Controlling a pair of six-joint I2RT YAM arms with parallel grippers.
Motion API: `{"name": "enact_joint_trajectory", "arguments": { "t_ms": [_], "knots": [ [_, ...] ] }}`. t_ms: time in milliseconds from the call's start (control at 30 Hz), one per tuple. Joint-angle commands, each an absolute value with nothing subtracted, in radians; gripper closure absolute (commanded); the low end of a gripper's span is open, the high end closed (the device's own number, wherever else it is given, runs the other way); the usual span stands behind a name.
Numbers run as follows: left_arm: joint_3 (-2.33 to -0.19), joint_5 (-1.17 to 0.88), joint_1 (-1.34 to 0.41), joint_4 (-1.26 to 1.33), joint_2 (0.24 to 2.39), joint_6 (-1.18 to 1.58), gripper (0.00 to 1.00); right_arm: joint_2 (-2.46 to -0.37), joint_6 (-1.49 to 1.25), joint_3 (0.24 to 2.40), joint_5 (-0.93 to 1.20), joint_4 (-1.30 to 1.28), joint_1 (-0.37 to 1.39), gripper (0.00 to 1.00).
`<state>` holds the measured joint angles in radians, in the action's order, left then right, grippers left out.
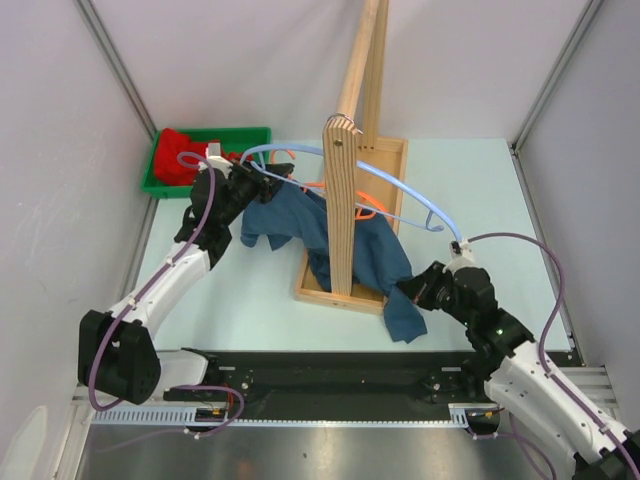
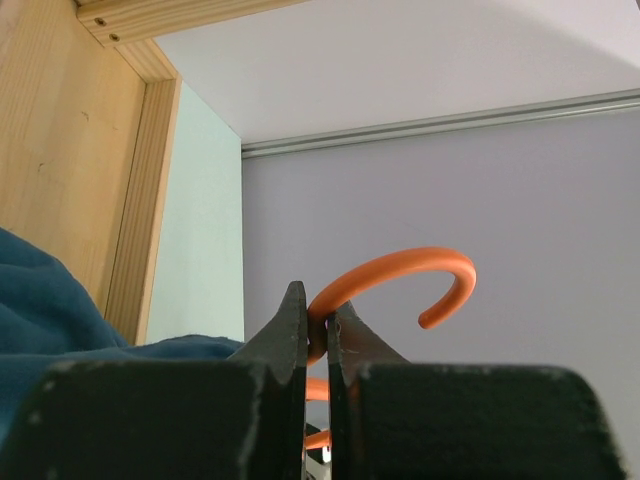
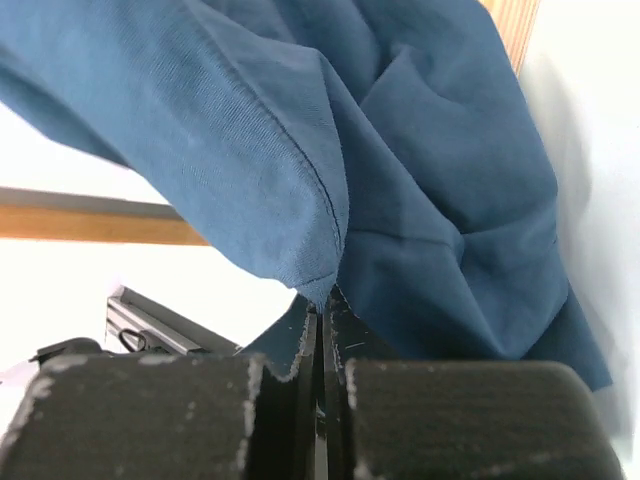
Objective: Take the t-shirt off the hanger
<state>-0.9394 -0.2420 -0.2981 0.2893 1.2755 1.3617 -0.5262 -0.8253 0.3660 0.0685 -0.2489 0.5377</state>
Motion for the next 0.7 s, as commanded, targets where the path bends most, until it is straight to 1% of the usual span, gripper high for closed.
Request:
{"name": "enact_joint_trajectory", "arguments": {
  "t_ms": [0,33,67,133,167,233,267,367,467,500,567,667],
  "knots": [
    [-0.959,-0.247,-0.307,0.359,1.223,1.394,1.00,-0.721,-0.804,0.411,0.202,-0.152,0.505,1.00],
    [-0.962,-0.247,-0.316,0.356,1.218,1.390,1.00,-0.750,-0.799,0.417,0.207,-0.140,0.505,1.00],
    [-0.963,-0.245,-0.325,0.350,1.215,1.369,1.00,-0.767,-0.784,0.419,0.222,-0.127,0.508,0.96],
    [-0.979,-0.239,-0.350,0.310,1.203,1.304,1.00,-0.755,-0.759,0.452,0.230,-0.130,0.496,0.77],
    [-0.983,-0.229,-0.357,0.287,1.197,1.278,1.00,-0.746,-0.738,0.474,0.219,-0.158,0.488,0.58],
    [-0.974,-0.184,-0.383,0.229,1.175,1.230,1.00,-0.700,-0.664,0.558,0.181,-0.268,0.454,0.42],
    [-0.965,-0.173,-0.390,0.221,1.169,1.200,1.00,-0.680,-0.640,0.578,0.178,-0.299,0.437,0.29],
    [-0.933,-0.163,-0.411,0.216,1.170,1.186,1.00,-0.609,-0.571,0.611,0.257,-0.312,0.344,0.21],
    [-0.923,-0.182,-0.442,0.236,1.204,1.198,1.00,-0.604,-0.532,0.592,0.496,-0.194,0.255,0.20],
    [-0.923,-0.186,-0.452,0.241,1.210,1.201,1.00,-0.613,-0.526,0.583,0.543,-0.107,0.246,0.20],
    [-0.930,-0.187,-0.480,0.247,1.232,1.206,1.00,-0.637,-0.512,0.568,0.633,-0.020,0.236,0.20],
    [-0.946,-0.181,-0.506,0.238,1.246,1.204,1.00,-0.652,-0.514,0.572,0.687,0.107,0.235,0.20]
  ]
}}
